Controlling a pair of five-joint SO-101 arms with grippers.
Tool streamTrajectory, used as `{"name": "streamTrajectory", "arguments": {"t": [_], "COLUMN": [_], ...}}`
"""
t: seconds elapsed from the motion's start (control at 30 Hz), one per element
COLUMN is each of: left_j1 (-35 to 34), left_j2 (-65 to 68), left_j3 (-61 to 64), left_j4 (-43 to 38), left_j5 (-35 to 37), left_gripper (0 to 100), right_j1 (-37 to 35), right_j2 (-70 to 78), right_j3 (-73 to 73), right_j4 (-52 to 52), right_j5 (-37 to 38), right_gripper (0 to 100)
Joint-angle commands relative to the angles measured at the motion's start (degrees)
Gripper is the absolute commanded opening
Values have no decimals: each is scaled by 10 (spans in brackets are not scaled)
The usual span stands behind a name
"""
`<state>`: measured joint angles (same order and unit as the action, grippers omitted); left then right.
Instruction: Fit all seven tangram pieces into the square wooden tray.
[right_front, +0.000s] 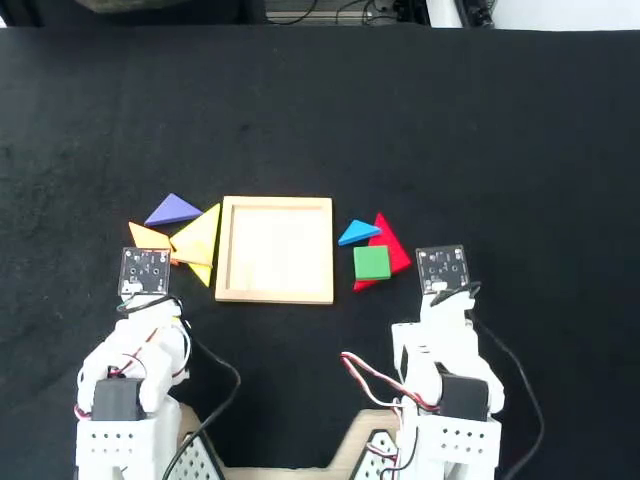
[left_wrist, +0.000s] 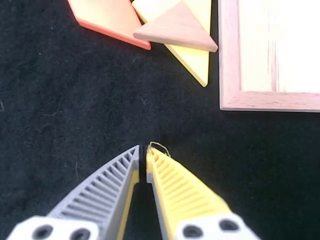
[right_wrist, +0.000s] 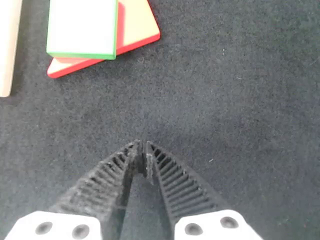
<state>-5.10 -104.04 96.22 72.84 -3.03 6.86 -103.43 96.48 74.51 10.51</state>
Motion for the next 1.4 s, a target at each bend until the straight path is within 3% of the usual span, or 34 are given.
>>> {"name": "streamTrajectory", "arguments": {"t": [0.0, 0.37, 0.47, 0.67, 0.77, 0.87, 1.0, 1.17, 1.37], "left_j1": [8, 9, 46, -43, -46, -27, 4, -6, 27], "left_j2": [-4, -4, -4, -4, -4, -4, -4, -2, 53], "left_j3": [10, 10, 6, -91, -119, -105, -46, -69, -142], "left_j4": [-3, -3, -33, -102, -171, -205, -228, -230, -177], "left_j5": [-3, -4, -6, -7, -23, -67, -67, -62, -55], "left_gripper": [30, 30, 30, 30, 30, 30, 29, 30, 30], "right_j1": [4, 4, 4, 9, 6, 4, 2, -18, -89], "right_j2": [-37, -37, -38, -38, -38, -38, -34, -33, 12], "right_j3": [0, 0, 0, -6, -26, -51, -65, -136, -289], "right_j4": [-5, -5, -15, -201, -287, -306, -301, -217, -65], "right_j5": [-4, -4, -4, -2, -2, -1, -4, -3, -6], "right_gripper": [11, 11, 11, 11, 12, 21, 115, 113, 113]}}
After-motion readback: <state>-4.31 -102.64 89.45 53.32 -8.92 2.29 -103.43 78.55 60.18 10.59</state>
